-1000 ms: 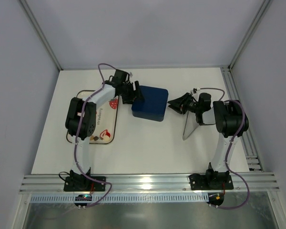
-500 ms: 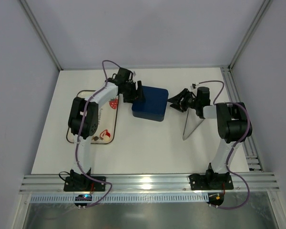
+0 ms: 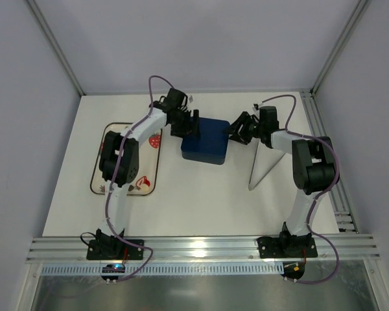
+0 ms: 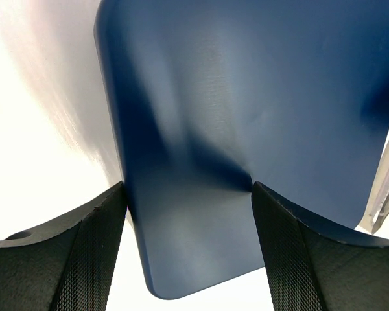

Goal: Pack the chocolate

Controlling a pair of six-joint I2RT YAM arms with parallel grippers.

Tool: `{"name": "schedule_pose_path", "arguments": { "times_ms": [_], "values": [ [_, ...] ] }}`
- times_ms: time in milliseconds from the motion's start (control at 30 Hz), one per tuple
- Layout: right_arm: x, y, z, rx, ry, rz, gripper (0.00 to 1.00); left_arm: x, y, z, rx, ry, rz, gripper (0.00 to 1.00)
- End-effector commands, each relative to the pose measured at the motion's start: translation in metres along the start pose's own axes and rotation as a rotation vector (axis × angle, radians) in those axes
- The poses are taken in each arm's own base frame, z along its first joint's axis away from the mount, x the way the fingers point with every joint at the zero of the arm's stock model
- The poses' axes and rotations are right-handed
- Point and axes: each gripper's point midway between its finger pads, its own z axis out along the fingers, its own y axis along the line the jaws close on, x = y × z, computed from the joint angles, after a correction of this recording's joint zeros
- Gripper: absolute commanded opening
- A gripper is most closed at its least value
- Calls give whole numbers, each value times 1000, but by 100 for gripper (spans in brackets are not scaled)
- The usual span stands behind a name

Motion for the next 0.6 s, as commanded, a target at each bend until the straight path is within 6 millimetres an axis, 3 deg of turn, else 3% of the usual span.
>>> {"name": "schedule_pose_path", "arguments": {
  "times_ms": [0,567],
  "values": [
    [-1,-1,5,42,10,-49,58,14,2,7,-37,59,66,75],
    [24,-10,17,144,76,-93,56,36,7,21,-148,175,134,75]
  ]
}}
